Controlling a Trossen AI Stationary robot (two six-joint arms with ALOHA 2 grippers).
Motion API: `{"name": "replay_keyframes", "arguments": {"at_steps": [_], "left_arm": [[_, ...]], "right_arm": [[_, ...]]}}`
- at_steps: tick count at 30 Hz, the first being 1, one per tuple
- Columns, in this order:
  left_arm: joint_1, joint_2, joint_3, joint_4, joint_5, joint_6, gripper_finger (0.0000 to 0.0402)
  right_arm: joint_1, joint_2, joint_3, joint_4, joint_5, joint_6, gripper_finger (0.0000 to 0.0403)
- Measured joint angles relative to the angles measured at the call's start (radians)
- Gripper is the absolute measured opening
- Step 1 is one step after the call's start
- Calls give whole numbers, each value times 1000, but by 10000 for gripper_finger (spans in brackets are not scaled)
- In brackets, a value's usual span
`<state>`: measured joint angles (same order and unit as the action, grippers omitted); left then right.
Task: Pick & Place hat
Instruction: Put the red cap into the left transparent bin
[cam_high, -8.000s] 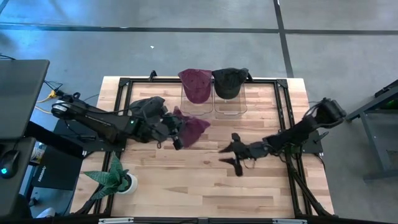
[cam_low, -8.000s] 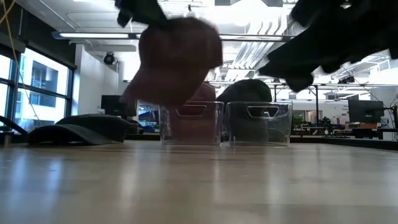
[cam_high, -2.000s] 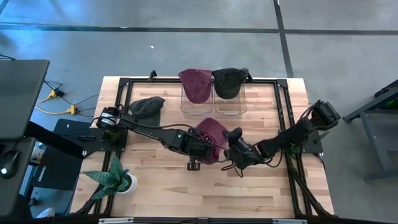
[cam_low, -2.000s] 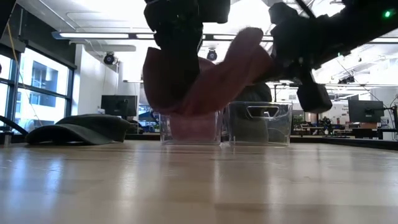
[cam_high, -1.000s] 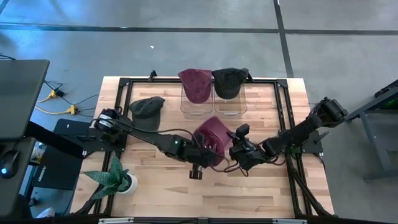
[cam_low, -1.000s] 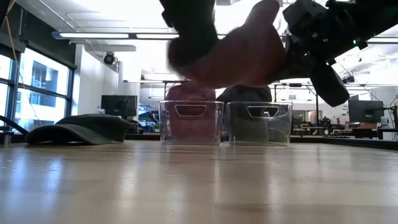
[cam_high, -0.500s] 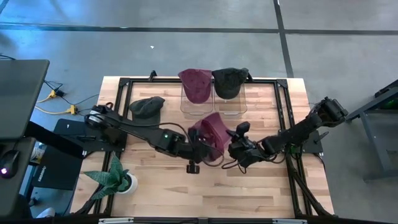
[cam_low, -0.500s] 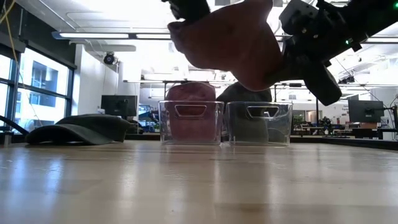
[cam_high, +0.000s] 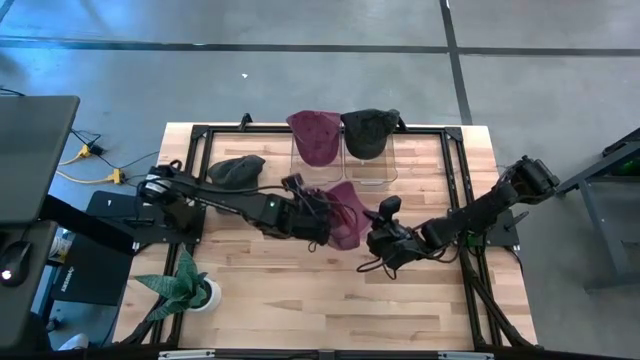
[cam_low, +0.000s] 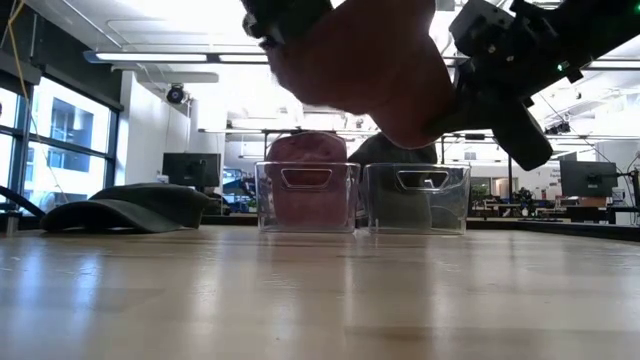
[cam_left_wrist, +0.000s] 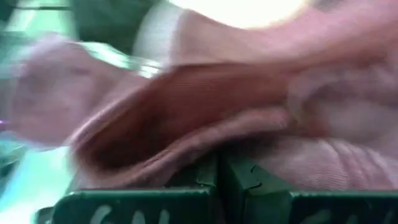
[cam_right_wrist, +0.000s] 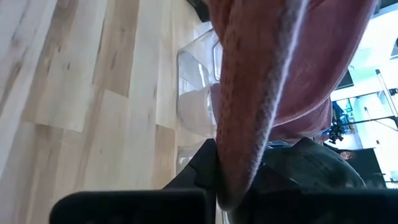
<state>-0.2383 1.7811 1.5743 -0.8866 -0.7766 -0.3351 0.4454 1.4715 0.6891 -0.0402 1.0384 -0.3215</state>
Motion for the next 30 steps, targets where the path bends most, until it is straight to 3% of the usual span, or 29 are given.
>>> {"name": "replay_keyframes", "arguments": {"at_steps": [6,9,14,19,24,30], "left_arm": [[4,-2,2,-11,-236,-84,0],[0,-2,2,18,-253,-80,0],[-51,-2,2,100,-175,30,0],[-111,-33,3,130,-63,176,0],[-157,-91,1,99,-37,308,1],[-153,-161,4,40,266,516,45]], "right_arm": [[0,0,0,1,-43,-1,10],[0,0,0,-1,-62,4,5],[-20,0,0,-24,-129,34,12],[-77,1,0,-34,-306,119,5],[-122,2,0,-30,-431,139,9],[-167,2,0,-7,-549,139,6]]}}
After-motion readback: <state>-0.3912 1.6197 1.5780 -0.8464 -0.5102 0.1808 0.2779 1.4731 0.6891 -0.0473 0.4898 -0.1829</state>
